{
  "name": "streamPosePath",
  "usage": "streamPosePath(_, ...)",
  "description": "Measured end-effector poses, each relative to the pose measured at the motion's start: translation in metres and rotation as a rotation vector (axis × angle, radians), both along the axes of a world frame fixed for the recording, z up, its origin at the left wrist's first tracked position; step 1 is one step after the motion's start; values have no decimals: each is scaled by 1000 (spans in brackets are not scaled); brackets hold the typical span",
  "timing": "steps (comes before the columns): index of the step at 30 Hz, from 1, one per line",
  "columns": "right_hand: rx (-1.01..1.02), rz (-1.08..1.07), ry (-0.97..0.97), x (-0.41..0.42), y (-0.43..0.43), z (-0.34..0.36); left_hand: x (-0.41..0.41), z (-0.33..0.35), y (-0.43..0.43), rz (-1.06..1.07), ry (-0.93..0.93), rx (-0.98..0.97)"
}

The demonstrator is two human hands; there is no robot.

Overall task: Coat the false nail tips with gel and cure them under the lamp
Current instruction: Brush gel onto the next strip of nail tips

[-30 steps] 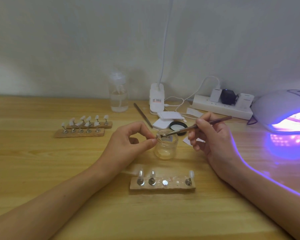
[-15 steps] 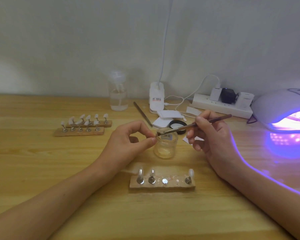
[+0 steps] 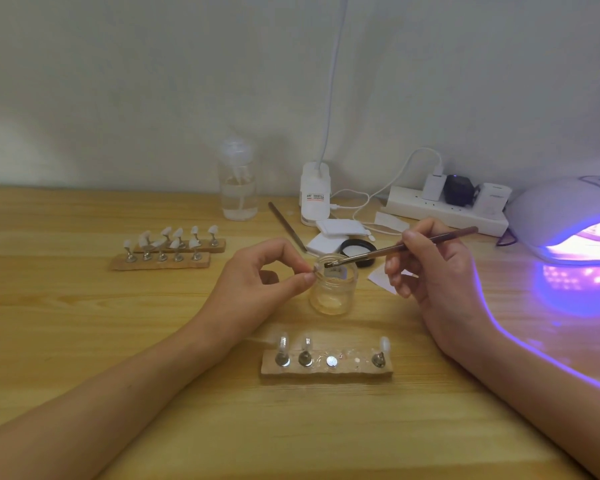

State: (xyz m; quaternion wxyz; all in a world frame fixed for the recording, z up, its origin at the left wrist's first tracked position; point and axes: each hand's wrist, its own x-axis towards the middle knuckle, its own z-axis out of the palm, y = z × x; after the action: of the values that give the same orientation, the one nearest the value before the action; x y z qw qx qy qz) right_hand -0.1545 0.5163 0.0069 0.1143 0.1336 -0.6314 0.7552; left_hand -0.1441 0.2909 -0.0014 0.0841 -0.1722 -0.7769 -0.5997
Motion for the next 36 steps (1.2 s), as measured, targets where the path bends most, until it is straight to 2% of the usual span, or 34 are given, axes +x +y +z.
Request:
streamPosePath(4, 8, 88, 31, 0, -2, 1, 1, 1, -1, -38, 24, -11)
streamPosePath(9, 24, -2, -21, -1, 1, -2, -1, 1, -1, -39, 49, -18)
streamPosePath(14, 13, 91, 6, -2, -2, 0, -1, 0, -1, -40, 46, -15)
streamPosePath(19, 3, 14, -44, -4, 0, -2, -1, 0, -2, -39, 38, -14)
streamPosePath(23, -8, 113, -28, -3, -1, 0, -1, 1, -2, -38, 32, -8)
streamPosePath(27, 20, 42, -90, -5, -2, -2, -2, 0, -1, -33, 31, -11)
streamPosePath(32, 8, 112, -31, -1, -2, 2, -1, 0, -1, -34, 27, -4)
streamPosePath(36, 14, 56, -91, -3, -2, 0, -2, 1, 0, -22, 20, -9)
